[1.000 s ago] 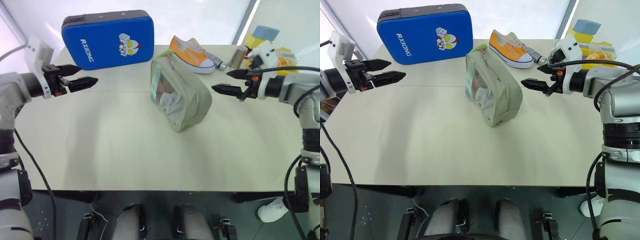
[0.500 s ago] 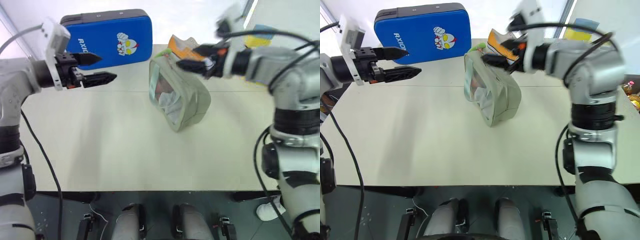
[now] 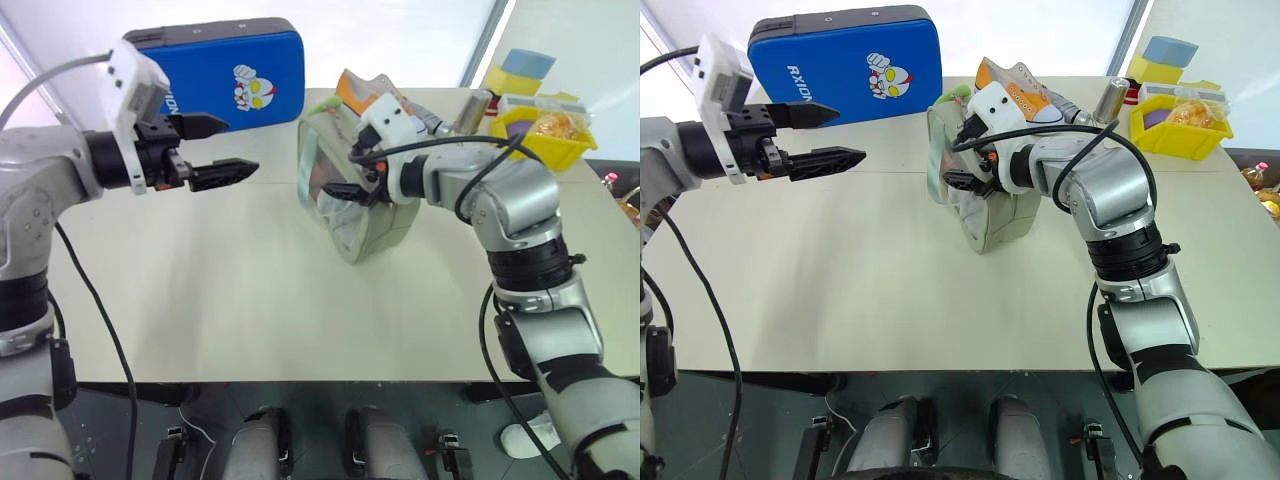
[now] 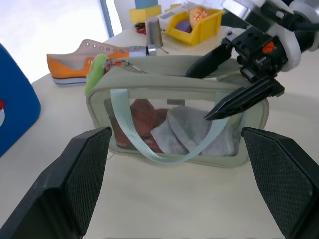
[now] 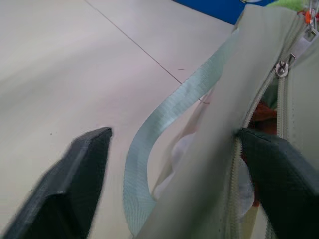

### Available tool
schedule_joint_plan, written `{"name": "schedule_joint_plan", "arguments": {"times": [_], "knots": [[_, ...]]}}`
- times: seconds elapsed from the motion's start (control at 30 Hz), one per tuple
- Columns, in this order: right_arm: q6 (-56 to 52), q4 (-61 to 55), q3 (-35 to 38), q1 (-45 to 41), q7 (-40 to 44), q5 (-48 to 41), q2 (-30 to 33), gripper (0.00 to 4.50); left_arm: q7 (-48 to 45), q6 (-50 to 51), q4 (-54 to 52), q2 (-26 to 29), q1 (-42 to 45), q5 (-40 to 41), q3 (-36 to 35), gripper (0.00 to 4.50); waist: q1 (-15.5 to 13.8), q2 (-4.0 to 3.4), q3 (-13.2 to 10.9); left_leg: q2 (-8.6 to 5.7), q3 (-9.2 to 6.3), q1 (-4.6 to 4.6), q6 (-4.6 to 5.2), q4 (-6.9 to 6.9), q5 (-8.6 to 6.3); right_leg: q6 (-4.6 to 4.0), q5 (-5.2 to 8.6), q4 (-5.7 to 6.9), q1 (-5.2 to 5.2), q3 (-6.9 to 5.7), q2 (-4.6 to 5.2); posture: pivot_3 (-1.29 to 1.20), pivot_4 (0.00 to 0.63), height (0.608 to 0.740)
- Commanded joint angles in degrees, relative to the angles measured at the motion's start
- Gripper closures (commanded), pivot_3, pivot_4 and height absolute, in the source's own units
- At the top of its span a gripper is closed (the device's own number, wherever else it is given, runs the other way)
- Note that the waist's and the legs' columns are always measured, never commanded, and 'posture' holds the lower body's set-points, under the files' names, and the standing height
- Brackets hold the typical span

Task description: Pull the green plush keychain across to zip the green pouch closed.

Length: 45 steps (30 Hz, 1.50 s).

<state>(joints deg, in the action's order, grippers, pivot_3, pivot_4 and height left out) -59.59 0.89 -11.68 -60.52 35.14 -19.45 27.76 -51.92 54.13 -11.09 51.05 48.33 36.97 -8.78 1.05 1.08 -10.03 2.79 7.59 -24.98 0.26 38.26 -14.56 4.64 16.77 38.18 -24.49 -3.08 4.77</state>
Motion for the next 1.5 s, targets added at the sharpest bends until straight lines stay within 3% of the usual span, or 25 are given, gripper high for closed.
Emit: {"name": "schedule_joint_plan", "arguments": {"times": [0.03,0.17,0.37,0.53,0.67,1.1,1.23,1.3,1.5], "knots": [[5.3,1.06,-1.37,-1.39,2.9,2.49,1.6,2.36,0.92,-0.14,-1.45,0.89,0.95,0.92,-2.18,0.0,-0.01,0.0,0.0,0.0,0.0,0.0,0.0,0.0,0.0,0.0,0.0,0.0,0.0,0.0,0.0,0.0,0.15,0.74],[11.22,3.73,-3.73,-1.59,6.52,5.67,3.5,4.44,1.11,-1.18,-0.93,1.28,0.33,-0.05,-1.72,0.0,-0.02,0.0,0.0,-0.01,0.0,0.0,0.0,0.01,0.0,0.0,0.0,-0.01,0.0,0.0,0.0,0.0,0.15,0.74],[48.86,17.11,-5.69,-5.43,20.55,14.46,10.18,4.48,1.34,-2.78,3.09,2.91,1.45,-0.88,-3.11,0.0,0.03,0.02,-0.04,-0.01,0.03,0.0,0.0,0.04,0.0,0.01,0.0,-0.02,0.0,0.0,-0.02,0.0,0.15,0.74],[64.27,22.95,-3.63,-5.3,34.93,10.9,10.89,4.48,0.83,-3.89,3.36,4.11,0.31,-0.95,-3.29,0.0,0.13,0.02,-0.09,0.02,0.03,0.0,0.0,0.02,0.0,0.01,-0.01,-0.04,0.0,0.0,-0.05,0.0,0.15,0.74],[68.85,23.72,-3.1,-3.47,40.43,9.81,9.33,4.48,1.2,-3.88,2.98,4.06,0.06,-0.64,-3.45,0.0,0.11,0.02,-0.09,0.04,0.04,0.0,-0.02,0.03,0.01,0.01,-0.01,-0.03,0.0,0.0,-0.05,0.0,0.15,0.74],[68.8,23.01,-0.7,-0.19,44.1,9.99,8.32,4.48,0.81,-4.24,3.38,3.92,-0.1,-0.76,-2.78,0.0,-0.16,0.0,-0.1,0.08,-0.06,0.0,-0.01,0.66,0.0,0.01,-0.01,0.4,0.13,-0.01,-0.05,0.0,0.15,0.74],[67.71,21.25,0.58,0.98,42.1,10.36,8.44,2.96,0.7,-4.36,4.36,3.65,-0.3,-0.9,-2.73,0.0,-0.15,0.0,-0.1,0.09,-0.07,0.0,-0.01,0.68,0.0,0.01,0.0,0.48,0.11,-0.01,-0.05,0.0,0.15,0.74],[66.66,19.56,1.36,1.32,41.8,10.43,9.53,1.97,0.77,-4.41,4.67,3.29,-0.83,-0.87,-2.78,0.0,-0.14,0.0,-0.1,0.09,-0.07,0.0,-0.01,0.74,0.0,0.01,0.0,0.53,0.11,-0.01,-0.05,0.0,0.15,0.74],[52.59,4.7,6.2,6.66,41.56,6.77,18.51,1.97,0.87,-5.12,5.8,3.92,-4.83,-1.3,-4.19,0.0,-0.45,0.0,-0.1,0.07,-0.1,-0.02,0.03,0.78,-0.02,0.0,0.0,0.56,0.11,0.0,-0.01,0.0,0.15,0.74]]}}
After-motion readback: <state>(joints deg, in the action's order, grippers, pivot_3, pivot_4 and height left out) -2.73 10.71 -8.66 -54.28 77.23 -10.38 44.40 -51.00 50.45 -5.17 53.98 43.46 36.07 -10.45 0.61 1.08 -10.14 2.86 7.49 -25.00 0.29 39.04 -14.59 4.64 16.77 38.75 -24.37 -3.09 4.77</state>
